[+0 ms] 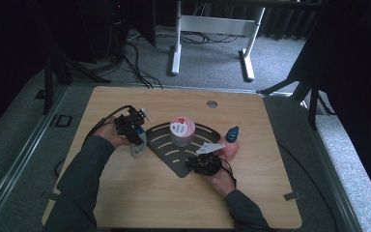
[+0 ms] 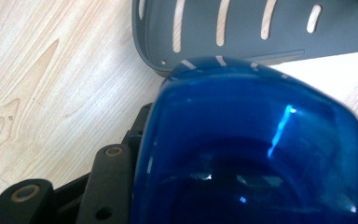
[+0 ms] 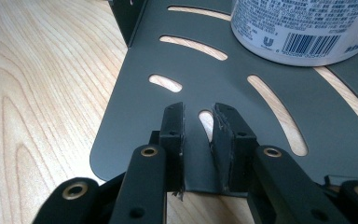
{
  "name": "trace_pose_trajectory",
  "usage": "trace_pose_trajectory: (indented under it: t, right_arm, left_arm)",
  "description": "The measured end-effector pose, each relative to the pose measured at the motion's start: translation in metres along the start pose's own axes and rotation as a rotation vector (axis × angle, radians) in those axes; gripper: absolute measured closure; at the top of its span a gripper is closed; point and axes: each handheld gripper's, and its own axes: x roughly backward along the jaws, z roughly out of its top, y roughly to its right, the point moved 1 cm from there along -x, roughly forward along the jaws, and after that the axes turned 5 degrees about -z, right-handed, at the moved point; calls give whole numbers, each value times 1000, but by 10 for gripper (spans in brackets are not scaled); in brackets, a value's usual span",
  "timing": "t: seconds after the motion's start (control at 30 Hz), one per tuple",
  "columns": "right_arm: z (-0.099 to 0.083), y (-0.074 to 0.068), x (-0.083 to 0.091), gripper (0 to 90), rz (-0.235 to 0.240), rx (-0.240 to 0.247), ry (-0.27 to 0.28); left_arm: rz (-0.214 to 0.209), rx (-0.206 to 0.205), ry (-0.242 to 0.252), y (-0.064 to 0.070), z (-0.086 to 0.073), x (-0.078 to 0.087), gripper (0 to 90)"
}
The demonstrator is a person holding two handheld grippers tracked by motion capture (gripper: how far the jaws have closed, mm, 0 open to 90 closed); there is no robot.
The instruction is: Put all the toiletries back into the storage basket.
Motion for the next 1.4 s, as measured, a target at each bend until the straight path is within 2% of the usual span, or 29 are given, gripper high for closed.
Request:
trace_pose_trajectory:
  t: [0.27, 0.4, 0.8, 1.03, 1.4]
  right_arm:
    - [0, 0, 0, 742, 1, 0, 0]
    - [0, 0, 0, 742, 1, 0, 0]
    - [0, 0, 0, 742, 1, -2, 0]
    - [0, 0, 0, 742, 2, -2, 0]
    - [0, 0, 0, 742, 2, -3, -1]
  left_arm:
    - [-27, -30, -3, 6, 0, 2, 553]
    - [-32, -38, 10, 10, 0, 3, 553]
    - [-53, -109, 17, 29, 4, 3, 553]
    - [-90, -148, 16, 38, 4, 3, 553]
    - [-111, -189, 26, 50, 9, 5, 552]
